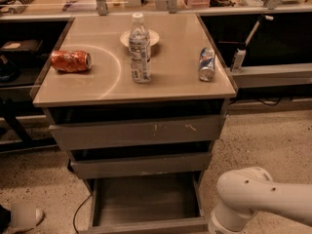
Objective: Close bottom drawer
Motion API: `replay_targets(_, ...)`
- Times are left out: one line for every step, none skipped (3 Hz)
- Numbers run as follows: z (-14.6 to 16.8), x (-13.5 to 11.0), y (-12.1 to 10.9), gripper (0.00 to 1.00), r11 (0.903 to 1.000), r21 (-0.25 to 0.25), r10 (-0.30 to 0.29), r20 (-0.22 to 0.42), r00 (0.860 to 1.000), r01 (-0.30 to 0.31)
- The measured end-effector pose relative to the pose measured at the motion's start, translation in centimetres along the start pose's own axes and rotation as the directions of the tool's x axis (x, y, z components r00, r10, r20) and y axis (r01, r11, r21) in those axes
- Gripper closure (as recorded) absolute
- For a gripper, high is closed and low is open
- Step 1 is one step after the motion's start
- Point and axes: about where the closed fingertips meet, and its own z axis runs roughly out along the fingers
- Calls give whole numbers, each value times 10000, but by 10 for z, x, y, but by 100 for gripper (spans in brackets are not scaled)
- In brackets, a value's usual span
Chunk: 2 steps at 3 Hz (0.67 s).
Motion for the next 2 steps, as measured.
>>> replay_targets(30,-6,2,100,9984,-544,165,196,9997,-154)
replay_targets(30,-5,2,100,9983,-557,164,179,9997,-154)
